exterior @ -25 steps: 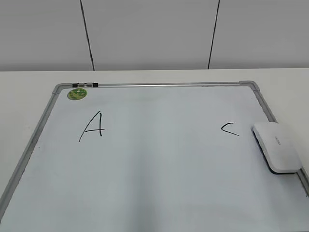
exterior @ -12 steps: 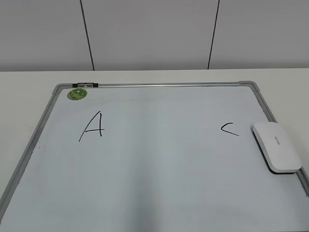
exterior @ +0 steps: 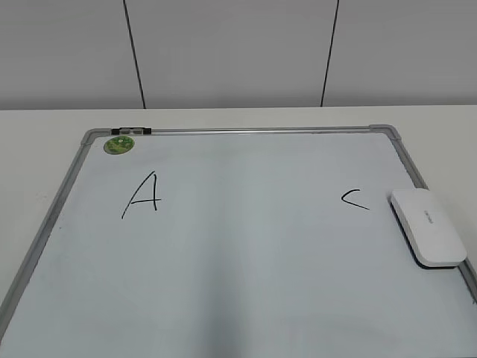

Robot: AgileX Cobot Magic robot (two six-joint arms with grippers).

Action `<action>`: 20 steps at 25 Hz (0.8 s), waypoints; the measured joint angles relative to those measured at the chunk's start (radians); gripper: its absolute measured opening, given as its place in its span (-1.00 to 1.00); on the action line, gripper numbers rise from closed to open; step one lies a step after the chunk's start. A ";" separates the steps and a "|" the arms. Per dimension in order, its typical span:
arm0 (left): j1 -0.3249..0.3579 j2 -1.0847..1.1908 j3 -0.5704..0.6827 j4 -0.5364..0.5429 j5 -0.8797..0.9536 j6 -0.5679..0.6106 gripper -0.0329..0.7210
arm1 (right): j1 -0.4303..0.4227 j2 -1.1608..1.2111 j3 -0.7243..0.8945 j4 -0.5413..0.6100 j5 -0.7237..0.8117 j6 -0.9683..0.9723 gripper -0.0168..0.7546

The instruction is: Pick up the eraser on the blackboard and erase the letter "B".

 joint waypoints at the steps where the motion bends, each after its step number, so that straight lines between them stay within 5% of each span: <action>1: 0.000 0.000 0.000 0.000 -0.003 0.000 0.39 | 0.000 0.000 0.000 -0.002 -0.002 -0.002 0.53; 20: 0.000 0.000 0.029 -0.028 -0.061 -0.001 0.39 | 0.000 0.000 0.000 0.044 -0.008 -0.057 0.53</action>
